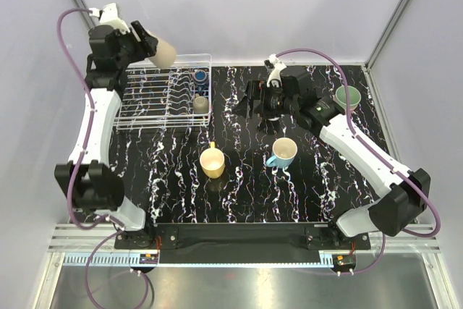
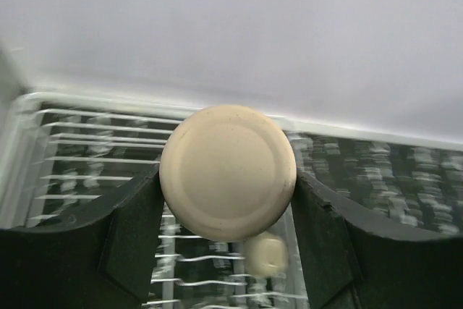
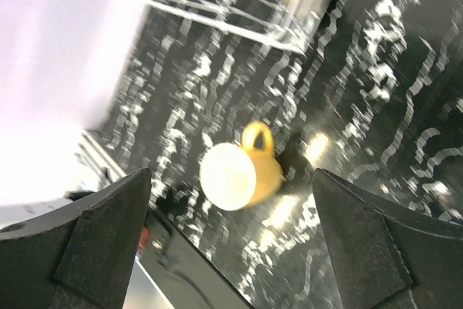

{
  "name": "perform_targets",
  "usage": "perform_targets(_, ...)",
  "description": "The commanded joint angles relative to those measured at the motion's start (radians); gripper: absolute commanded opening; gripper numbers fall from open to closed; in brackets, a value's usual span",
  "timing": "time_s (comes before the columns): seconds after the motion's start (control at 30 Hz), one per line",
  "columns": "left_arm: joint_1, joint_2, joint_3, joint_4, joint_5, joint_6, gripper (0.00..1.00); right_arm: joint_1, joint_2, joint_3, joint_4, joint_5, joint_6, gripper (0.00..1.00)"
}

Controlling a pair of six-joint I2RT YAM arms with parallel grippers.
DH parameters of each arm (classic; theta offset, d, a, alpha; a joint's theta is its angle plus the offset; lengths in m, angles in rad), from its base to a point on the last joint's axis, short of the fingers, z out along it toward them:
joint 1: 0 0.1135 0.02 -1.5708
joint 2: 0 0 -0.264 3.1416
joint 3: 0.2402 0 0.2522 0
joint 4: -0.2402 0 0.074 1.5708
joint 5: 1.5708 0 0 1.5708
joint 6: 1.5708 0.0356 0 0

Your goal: Unload the cups from the dish rack

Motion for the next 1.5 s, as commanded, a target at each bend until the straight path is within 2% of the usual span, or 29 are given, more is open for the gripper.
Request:
perform_targets(0.0, -0.007, -0.110, -0.102, 0.147, 0.276, -0.230, 0.00, 0.004, -0.041, -0.007, 0.160, -0.040, 0.069, 1.00)
perform_targets(0.17, -0.023, -0.219, -0.300, 0.396, 0.479, -0.568, 0.00, 0.004, -0.037, -0.025, 0.292, -0.055, 0.142, 1.00)
perform_targets(0.2, -0.025, -0.231, -0.356, 0.492, 0.503, -0.617, 0.00, 0.005, -0.039, -0.045, 0.318, -0.060, 0.155, 0.99)
perform_targets(0.33, -0.052, -0.262, -0.467, 0.674, 0.566, -0.886, 0.00, -0.009, -0.047, -0.102, 0.517, -0.094, 0.242, 0.98)
perform_targets(0.47, -0.077, -0.251, -0.573, 0.884, 0.622, -1.069, 0.00, -0.013, -0.028, -0.148, 0.682, -0.118, 0.301, 0.91)
perform_targets(0.53, -0.083, -0.265, -0.622, 0.950, 0.616, -1.114, 0.00, -0.016, -0.008, -0.142, 0.719, -0.124, 0.304, 0.89)
perform_targets(0.63, -0.099, -0.275, -0.650, 0.944, 0.619, -1.123, 0.00, -0.016, 0.016, -0.125, 0.746, -0.129, 0.291, 0.86)
perform_targets(0.77, -0.129, -0.311, -0.696, 0.893, 0.597, -1.093, 0.00, -0.018, 0.044, -0.105, 0.775, -0.144, 0.276, 0.82)
perform_targets(0.87, -0.151, -0.328, -0.707, 0.852, 0.583, -1.056, 0.00, -0.016, 0.067, -0.090, 0.786, -0.164, 0.276, 0.75)
perform_targets(0.97, -0.161, -0.334, -0.726, 0.859, 0.585, -1.059, 0.00, -0.016, 0.070, -0.102, 0.817, -0.170, 0.284, 0.57)
perform_targets(1.0, -0.161, -0.338, -0.734, 0.859, 0.583, -1.060, 0.00, -0.016, 0.068, -0.108, 0.826, -0.169, 0.285, 0.46)
perform_targets(1.1, -0.161, -0.354, -0.762, 0.859, 0.582, -1.064, 0.16, -0.016, 0.050, -0.136, 0.849, -0.163, 0.276, 0.29)
perform_targets(1.13, -0.161, -0.355, -0.768, 0.858, 0.585, -1.062, 0.27, -0.018, 0.044, -0.139, 0.848, -0.160, 0.271, 0.18)
perform_targets(1.2, -0.161, -0.369, -0.774, 0.849, 0.590, -1.050, 0.41, -0.018, 0.029, -0.142, 0.832, -0.157, 0.253, 0.05)
perform_targets(1.23, -0.161, -0.372, -0.773, 0.821, 0.591, -1.039, 0.55, -0.019, 0.025, -0.141, 0.823, -0.154, 0.247, 0.00)
perform_targets(1.3, -0.161, -0.387, -0.760, 0.781, 0.593, -0.998, 0.67, -0.024, 0.015, -0.121, 0.762, -0.138, 0.224, 0.00)
perform_targets(1.33, -0.161, -0.394, -0.756, 0.733, 0.594, -0.981, 0.76, -0.031, 0.009, -0.108, 0.733, -0.134, 0.212, 0.00)
perform_targets(1.47, -0.161, -0.427, -0.719, 0.614, 0.590, -0.883, 0.85, -0.067, -0.019, -0.030, 0.505, -0.083, 0.131, 0.00)
